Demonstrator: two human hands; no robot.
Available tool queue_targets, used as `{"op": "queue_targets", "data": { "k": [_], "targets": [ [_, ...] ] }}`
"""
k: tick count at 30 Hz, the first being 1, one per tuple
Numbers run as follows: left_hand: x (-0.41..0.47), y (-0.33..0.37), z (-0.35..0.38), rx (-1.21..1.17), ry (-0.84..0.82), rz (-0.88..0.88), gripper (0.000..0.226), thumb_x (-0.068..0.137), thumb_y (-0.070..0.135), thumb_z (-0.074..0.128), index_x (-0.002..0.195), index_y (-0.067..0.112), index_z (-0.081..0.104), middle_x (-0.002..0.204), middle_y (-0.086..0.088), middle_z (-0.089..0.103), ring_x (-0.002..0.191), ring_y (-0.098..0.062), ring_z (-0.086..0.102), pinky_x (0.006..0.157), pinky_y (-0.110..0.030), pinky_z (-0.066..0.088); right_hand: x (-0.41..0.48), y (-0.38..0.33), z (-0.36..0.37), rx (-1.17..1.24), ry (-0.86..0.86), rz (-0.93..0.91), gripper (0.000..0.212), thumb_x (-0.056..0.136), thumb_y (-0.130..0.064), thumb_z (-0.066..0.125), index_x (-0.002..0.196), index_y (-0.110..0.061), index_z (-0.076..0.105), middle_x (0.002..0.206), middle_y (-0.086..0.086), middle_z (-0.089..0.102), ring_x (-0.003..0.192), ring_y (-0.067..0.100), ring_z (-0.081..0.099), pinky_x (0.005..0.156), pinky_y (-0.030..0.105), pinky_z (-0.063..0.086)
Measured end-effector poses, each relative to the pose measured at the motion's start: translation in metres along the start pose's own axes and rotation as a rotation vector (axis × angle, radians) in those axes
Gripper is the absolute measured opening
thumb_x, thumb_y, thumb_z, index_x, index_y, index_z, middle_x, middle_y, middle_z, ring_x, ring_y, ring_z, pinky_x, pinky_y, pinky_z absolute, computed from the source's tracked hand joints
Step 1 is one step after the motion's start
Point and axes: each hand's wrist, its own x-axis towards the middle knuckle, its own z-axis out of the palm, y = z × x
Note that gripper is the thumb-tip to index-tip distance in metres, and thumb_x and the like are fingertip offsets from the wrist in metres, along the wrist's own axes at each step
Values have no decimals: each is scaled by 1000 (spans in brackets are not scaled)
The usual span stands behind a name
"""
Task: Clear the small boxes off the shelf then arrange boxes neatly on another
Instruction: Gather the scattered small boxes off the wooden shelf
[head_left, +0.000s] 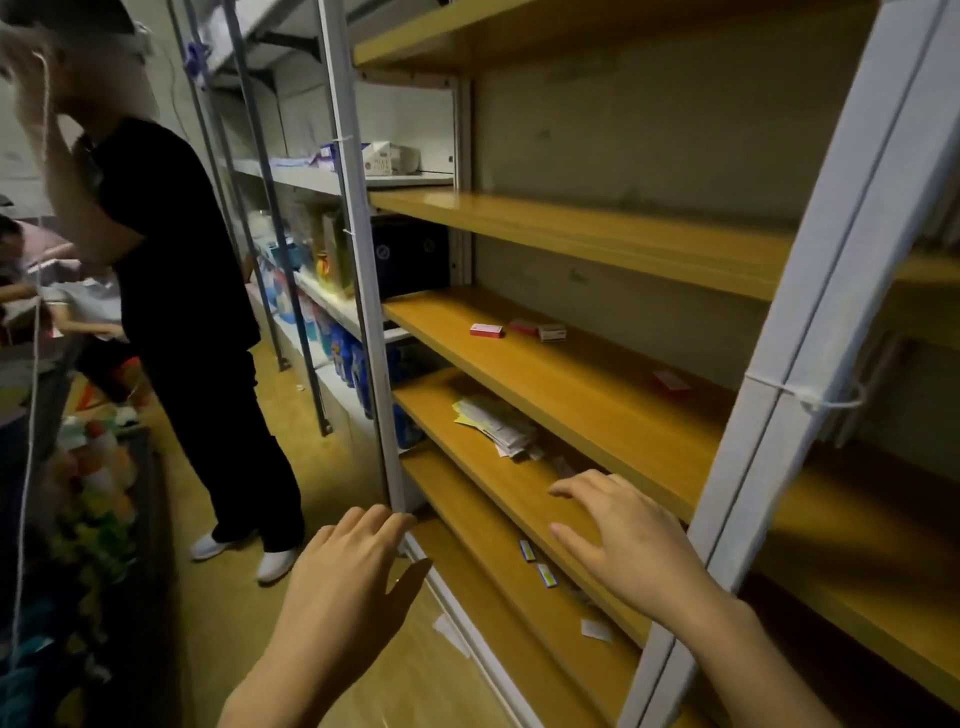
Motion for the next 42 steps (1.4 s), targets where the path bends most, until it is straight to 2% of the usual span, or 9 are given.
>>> {"op": "queue_targets", "data": {
  "k": [3,7,12,16,22,28,32,35,42],
  "targets": [
    [40,-20,20,-11,-2,37,45,87,57,38,127,37,39,121,18,49,109,-1,45,86,-14,36,37,7,14,-4,32,28,36,88,-47,45,123,-39,41,120,-20,46,109,-1,41,82,15,35],
    [110,-44,49,-34,-29,104,40,86,55,41,122,38,43,112,19,50,104,-2,47,75,-14,34,87,29,31,11,86,104,33,88,-46,45,120,-40,42,116,-23,46,106,-2,41,81,18,37],
    [211,-52,77,-141,-29,203,46,86,57,41,127,37,40,121,19,49,112,-3,44,85,-16,38,139,72,35,-10,143,300,32,88,-47,45,120,-40,42,117,-22,45,109,1,42,80,19,36],
    [277,-53,99,-208,-14,288,42,87,55,41,124,36,43,117,19,53,107,-1,47,85,-17,42,171,110,35,-26,192,467,32,89,-45,45,120,-39,42,120,-19,46,110,3,42,80,19,33],
    [343,-51,133,-335,-41,364,40,84,49,52,119,30,53,108,16,59,100,-4,53,77,-18,43,193,155,34,-83,235,723,37,89,-44,47,124,-36,41,129,-13,45,118,10,42,88,26,38],
    [406,-50,164,-429,-79,446,46,82,52,50,124,30,47,109,16,57,96,-3,52,74,-18,46,209,204,40,-194,132,983,53,89,-51,40,134,-24,34,130,3,47,119,20,45,92,30,40],
    [438,-51,175,-510,-122,495,53,82,52,51,129,31,39,110,16,55,92,-4,54,77,-22,49,224,229,43,-175,149,1095,66,89,-49,43,142,-20,16,148,7,21,135,27,21,105,34,28],
    [460,-55,181,-530,-99,532,58,81,52,51,132,31,35,107,15,57,94,-7,56,76,-23,51,229,245,48,-224,120,1163,68,90,-49,40,143,-18,13,150,8,15,137,28,12,110,37,18],
    [497,-78,203,-510,-66,568,48,82,47,56,124,26,48,104,10,62,93,-11,57,68,-21,45,244,250,61,-312,94,1283,60,91,-47,40,139,-14,25,146,11,27,135,29,21,109,40,23]
  ]
}}
